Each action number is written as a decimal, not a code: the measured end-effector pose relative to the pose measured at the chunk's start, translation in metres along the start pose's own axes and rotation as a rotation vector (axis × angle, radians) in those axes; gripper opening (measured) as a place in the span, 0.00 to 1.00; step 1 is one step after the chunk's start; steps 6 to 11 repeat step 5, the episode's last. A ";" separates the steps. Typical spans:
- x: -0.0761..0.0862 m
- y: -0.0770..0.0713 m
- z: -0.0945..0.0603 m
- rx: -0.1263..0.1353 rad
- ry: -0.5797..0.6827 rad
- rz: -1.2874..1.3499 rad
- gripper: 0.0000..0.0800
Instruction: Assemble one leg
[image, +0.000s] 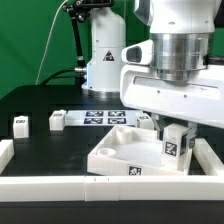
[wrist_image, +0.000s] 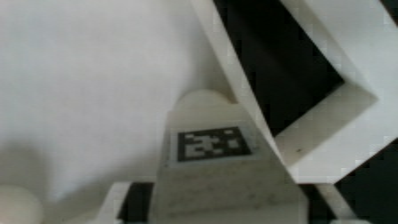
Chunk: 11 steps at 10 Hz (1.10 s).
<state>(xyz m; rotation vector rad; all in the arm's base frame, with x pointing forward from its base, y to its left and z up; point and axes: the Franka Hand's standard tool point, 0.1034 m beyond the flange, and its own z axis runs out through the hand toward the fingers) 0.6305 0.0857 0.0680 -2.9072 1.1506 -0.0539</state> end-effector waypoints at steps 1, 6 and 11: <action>-0.001 0.000 0.000 0.000 -0.001 0.000 0.37; -0.001 0.000 0.001 0.000 -0.001 -0.001 0.80; -0.001 0.000 0.001 0.000 -0.001 -0.001 0.80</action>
Offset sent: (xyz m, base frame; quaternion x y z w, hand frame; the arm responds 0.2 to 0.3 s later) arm 0.0000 0.0000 0.0000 0.0000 0.0000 0.0000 1.0000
